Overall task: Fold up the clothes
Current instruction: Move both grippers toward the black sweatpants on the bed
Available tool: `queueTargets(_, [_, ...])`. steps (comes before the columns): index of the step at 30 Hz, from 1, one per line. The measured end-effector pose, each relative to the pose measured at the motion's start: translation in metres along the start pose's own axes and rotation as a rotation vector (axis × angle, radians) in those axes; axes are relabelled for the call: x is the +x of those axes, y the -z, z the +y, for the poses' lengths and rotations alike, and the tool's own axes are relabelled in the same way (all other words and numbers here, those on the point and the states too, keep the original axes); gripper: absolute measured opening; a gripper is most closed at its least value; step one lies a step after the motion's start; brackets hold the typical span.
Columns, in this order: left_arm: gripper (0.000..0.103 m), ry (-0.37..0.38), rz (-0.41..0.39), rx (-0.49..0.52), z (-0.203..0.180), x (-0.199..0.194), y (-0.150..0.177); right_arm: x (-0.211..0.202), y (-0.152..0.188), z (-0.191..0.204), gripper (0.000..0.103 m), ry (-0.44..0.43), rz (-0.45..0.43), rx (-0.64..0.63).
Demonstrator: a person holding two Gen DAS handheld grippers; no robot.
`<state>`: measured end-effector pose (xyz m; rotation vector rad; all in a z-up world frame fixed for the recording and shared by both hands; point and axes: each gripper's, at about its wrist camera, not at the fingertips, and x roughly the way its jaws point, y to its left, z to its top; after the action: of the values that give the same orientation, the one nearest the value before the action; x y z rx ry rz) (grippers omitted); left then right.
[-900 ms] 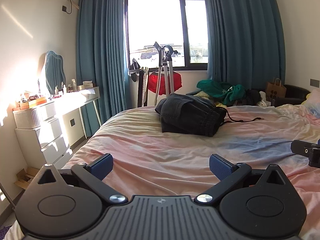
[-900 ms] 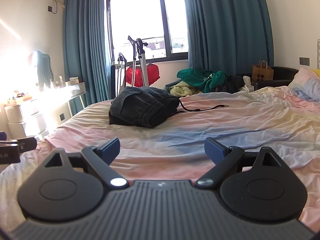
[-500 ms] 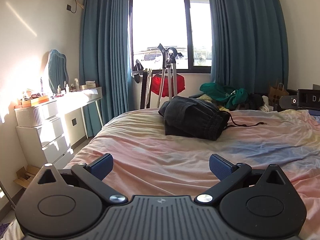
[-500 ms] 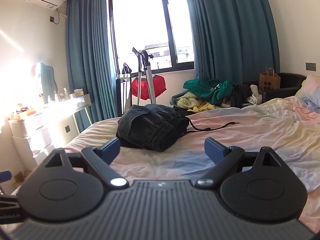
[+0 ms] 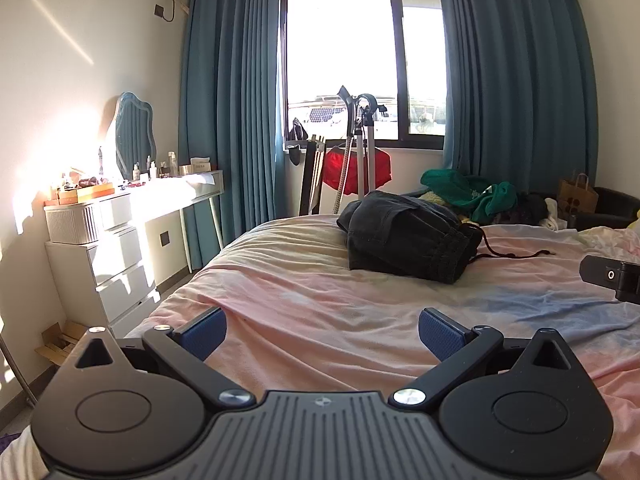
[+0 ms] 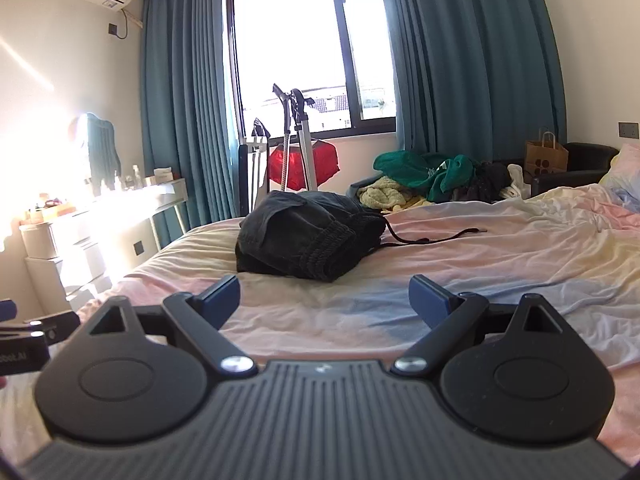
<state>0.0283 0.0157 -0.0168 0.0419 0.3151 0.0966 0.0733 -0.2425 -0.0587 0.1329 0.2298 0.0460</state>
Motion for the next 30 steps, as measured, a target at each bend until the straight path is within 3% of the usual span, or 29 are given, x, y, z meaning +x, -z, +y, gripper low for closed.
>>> queueTargets(16, [0.103, 0.017, -0.012, 0.026, -0.01, 0.0, 0.012, 0.006, 0.004, -0.013, 0.093, 0.003, 0.029, 0.049])
queueTargets(20, [0.103, 0.065, -0.003, -0.009, -0.01, 0.004, 0.011, 0.006, 0.005, -0.014, 0.093, 0.01, 0.031, 0.053])
queueTargets(30, [0.101, 0.091, 0.065, 0.055, -0.042, 0.072, -0.018, 0.012, 0.009, -0.028, 0.093, 0.088, 0.048, 0.108])
